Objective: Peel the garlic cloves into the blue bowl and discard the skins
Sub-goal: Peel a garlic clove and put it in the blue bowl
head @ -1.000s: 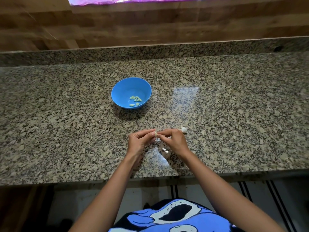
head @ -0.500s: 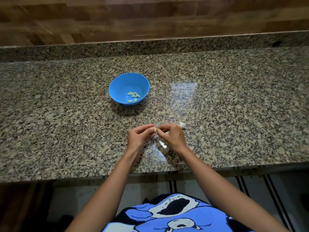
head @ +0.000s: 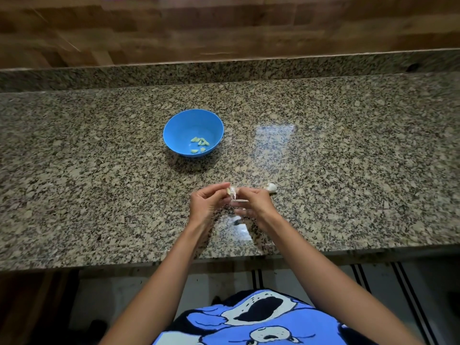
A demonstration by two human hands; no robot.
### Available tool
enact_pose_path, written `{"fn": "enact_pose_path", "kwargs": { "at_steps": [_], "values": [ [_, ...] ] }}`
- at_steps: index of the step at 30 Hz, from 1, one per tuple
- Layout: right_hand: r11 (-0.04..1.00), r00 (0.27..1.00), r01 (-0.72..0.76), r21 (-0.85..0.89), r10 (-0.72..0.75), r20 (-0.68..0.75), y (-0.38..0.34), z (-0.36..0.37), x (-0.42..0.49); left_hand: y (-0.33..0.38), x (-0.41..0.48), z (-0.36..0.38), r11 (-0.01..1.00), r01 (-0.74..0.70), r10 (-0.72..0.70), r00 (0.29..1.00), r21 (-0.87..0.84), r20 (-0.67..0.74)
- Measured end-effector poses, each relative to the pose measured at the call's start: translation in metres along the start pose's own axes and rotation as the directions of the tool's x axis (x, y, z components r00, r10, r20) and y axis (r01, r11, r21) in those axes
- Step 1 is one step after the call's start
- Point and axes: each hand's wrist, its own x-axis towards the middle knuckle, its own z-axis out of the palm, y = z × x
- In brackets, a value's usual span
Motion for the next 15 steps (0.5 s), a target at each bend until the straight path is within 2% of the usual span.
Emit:
{"fn": "enact_pose_path", "kwargs": {
  "at_steps": [2,6,10,13,14,15],
  "values": [
    [0.998,1.0,-0.028,0.048,0.027,0.006,-0.003,0.0,-0.001,-0.001,0.0,-0.001,1.0,-0.007,0.007,1.0,-0.006,-0.004],
    [0.999,1.0,-0.014,0.037,0.014,0.003,-0.005,0.002,-0.001,-0.001,-0.003,0.0,0.999,-0.013,0.013,1.0,-0.03,0.004],
    [0.948,0.986,-0.167,0.271,0.168,0.021,-0.006,0.004,-0.003,0.002,-0.004,-0.004,0.949,0.127,-0.122,0.992,-0.288,0.033],
    [0.94,0.978,-0.207,0.269,0.208,0.027,-0.004,0.004,-0.003,0.003,0.001,-0.013,0.896,0.156,-0.16,0.987,-0.415,0.025],
    [0.952,0.979,-0.202,0.229,0.204,0.016,-0.003,0.003,-0.002,0.004,0.004,-0.017,0.931,0.119,-0.134,0.991,-0.346,-0.02],
    [0.964,0.981,-0.189,0.19,0.194,-0.008,-0.002,0.001,-0.002,0.006,0.007,-0.022,0.987,0.053,-0.068,0.993,-0.151,-0.094]
  ]
}}
